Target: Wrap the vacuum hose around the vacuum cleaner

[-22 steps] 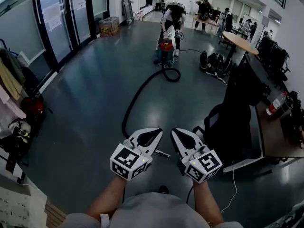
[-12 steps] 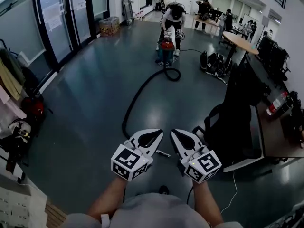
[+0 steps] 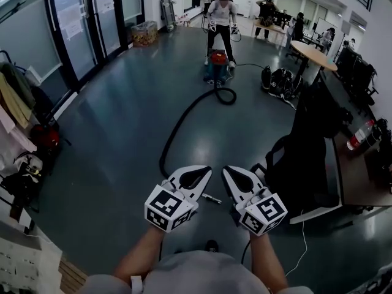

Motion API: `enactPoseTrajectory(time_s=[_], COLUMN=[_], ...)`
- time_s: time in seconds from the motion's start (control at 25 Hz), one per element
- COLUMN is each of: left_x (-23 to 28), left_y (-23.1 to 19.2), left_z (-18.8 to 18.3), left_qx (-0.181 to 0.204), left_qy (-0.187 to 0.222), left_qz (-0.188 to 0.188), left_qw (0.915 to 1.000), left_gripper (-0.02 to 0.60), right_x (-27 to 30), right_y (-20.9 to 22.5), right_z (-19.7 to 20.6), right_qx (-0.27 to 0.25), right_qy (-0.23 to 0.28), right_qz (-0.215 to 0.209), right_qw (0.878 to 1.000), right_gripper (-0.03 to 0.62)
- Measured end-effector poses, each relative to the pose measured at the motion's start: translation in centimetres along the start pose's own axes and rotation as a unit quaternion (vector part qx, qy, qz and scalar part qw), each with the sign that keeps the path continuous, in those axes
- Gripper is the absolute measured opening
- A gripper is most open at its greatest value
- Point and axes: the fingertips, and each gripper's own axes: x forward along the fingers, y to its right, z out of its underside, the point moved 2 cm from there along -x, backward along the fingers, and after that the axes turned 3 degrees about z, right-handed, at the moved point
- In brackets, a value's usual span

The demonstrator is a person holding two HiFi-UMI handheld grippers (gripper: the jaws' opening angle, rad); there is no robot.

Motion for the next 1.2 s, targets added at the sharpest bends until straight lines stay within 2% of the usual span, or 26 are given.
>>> enactPoseTrajectory(time_s=[0.24,0.48,0.88,1.2], left_x=[2.1,6.0,11.0,13.4], left_y=[0.2,0.7,-1.5,-2.7], left_z=[0.0,0.4,0.7,1.3], left_qx=[0.003,0.017,0.040,0.039], left_qy=[-0.007,-0.022,-0.052,-0.070], left_qz=[-0.010,-0.023,-0.083,-0.079], left_qw=[0.9999,0.9993,0.9944,0.9937], left_gripper=[0.008,0.008,0.008,0.008], right_x=[-0.5,-1.7,-0.7,1.0], right_y=[2.1,6.2,13.0,15.5], right_z=[-0.1,0.6,1.4,1.8], right_qx=[-0.004,-0.009,-0.038,-0.013], right_qy=[-0.001,-0.010,-0.041,-0.042], right_qz=[-0.014,-0.028,-0.049,-0.054], right_qw=[1.000,1.000,0.997,0.998], right_gripper=[0.005,0.005,0.005,0.005])
